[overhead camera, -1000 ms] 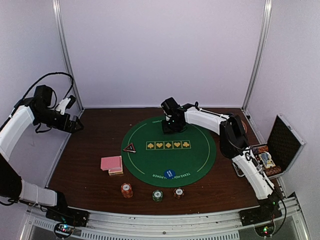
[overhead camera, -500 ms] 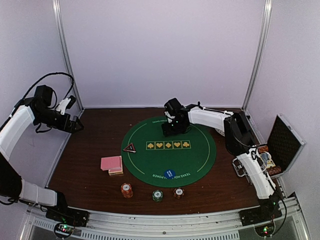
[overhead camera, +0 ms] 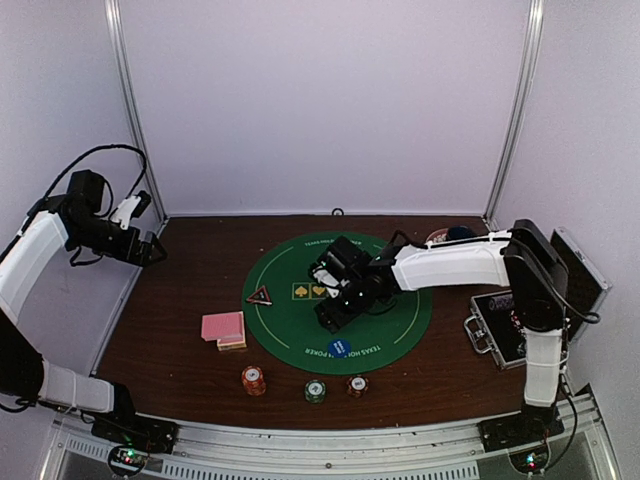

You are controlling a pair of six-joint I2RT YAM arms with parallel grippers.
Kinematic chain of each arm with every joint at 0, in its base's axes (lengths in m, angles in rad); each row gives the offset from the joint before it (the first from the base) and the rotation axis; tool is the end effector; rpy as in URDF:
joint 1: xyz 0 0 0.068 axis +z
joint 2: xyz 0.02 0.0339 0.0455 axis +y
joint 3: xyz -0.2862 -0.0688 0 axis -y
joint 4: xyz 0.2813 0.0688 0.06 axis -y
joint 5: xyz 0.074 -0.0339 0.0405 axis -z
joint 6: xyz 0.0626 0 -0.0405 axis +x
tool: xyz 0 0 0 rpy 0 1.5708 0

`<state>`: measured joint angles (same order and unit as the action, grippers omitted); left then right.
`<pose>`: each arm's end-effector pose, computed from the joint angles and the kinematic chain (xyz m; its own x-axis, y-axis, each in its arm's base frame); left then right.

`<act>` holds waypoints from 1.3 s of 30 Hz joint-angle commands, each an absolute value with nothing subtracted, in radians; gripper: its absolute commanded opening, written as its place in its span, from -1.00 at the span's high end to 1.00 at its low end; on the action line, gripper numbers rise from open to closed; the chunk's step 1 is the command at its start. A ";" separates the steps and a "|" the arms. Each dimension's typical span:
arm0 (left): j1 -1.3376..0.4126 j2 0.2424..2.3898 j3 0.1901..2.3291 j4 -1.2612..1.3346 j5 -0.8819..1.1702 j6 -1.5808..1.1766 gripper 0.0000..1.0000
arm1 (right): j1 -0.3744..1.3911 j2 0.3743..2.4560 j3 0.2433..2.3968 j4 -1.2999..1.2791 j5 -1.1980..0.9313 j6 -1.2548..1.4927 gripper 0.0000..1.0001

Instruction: Distribute texas hold em gaming equipment

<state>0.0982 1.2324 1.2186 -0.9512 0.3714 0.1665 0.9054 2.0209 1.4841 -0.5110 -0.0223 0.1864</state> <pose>0.2833 0.0051 0.3308 -0.7878 0.0776 -0.6110 0.2483 0.9478 -0.1998 0.2984 0.3825 0.1606 -0.6726 -0.5570 -0.4872 -0.6805 0.7242 0.1115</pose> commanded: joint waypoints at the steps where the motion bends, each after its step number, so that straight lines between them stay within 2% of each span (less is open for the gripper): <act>1: 0.101 1.199 1.232 -0.947 0.390 0.161 -0.95 | 0.950 2.004 1.409 -0.480 -0.060 0.178 -0.51; 9: 0.101 1.183 1.232 -0.959 0.393 0.163 -0.95 | 1.003 2.048 1.418 -0.508 -0.055 0.161 -0.31; 17: 0.100 1.181 1.241 -0.964 0.392 0.163 -0.95 | 1.023 2.029 1.352 -0.519 -0.050 0.152 -0.22; 34: 0.101 1.198 1.246 -0.963 0.398 0.160 -0.95 | 0.979 1.867 1.147 -0.550 0.088 0.168 0.14; 39: 0.101 1.200 1.250 -0.964 0.398 0.160 -0.95 | 0.950 1.824 1.101 -0.561 0.108 0.167 0.16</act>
<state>0.0982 1.2007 1.2198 -0.9684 0.3824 0.1658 0.9813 1.8656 1.1511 -0.4713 0.0349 0.1642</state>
